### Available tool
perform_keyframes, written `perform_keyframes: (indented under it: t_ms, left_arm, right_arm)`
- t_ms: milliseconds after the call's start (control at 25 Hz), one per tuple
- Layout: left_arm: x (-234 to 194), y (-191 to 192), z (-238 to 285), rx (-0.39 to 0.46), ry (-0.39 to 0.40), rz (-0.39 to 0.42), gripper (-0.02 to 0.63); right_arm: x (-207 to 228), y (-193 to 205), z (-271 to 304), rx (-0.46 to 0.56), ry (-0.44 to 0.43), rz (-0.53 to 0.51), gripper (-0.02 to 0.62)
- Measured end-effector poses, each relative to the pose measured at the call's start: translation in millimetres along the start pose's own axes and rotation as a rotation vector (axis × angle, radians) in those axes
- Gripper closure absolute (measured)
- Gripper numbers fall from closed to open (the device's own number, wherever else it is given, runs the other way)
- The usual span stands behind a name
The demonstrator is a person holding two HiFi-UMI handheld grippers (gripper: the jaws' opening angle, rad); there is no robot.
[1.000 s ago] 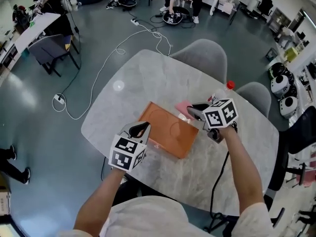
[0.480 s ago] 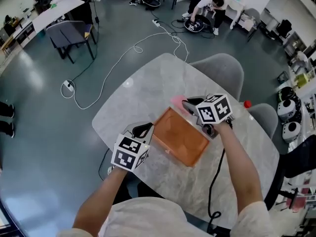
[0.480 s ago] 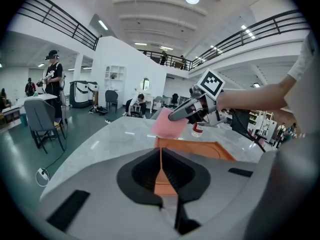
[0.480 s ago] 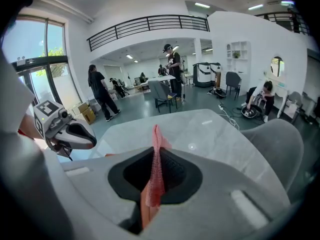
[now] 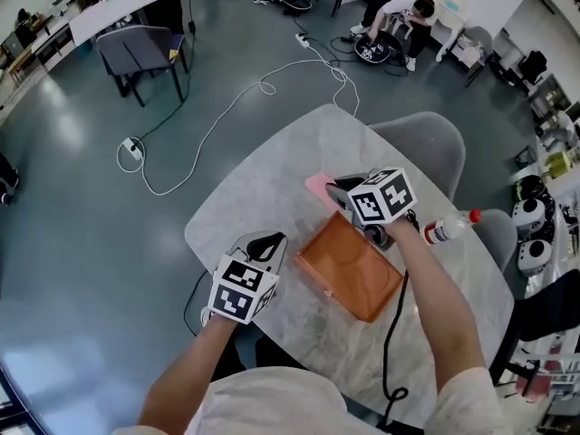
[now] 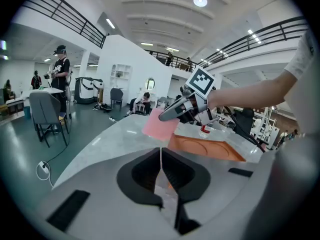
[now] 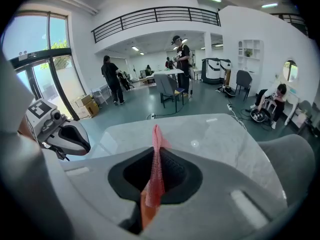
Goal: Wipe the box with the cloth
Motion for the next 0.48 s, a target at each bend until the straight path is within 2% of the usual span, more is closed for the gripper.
perform_keyframes:
  t_ms: [480]
  left_arm:
    - [-48.3, 4.6, -5.6, 0.004, 0.026, -0.044, 0.591]
  right_arm:
    - [-10.4, -2.5, 42.1, -0.170, -0.052, 0.033, 0.577]
Point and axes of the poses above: the fingertips, and each gripper's own axes: z forward along the fingers, x to its right, y out of its underside, the point moved 8 cm from there along -z, backward along the fingers, and after that the axes turned 4 degrees about -y, right-handed, at the moved point
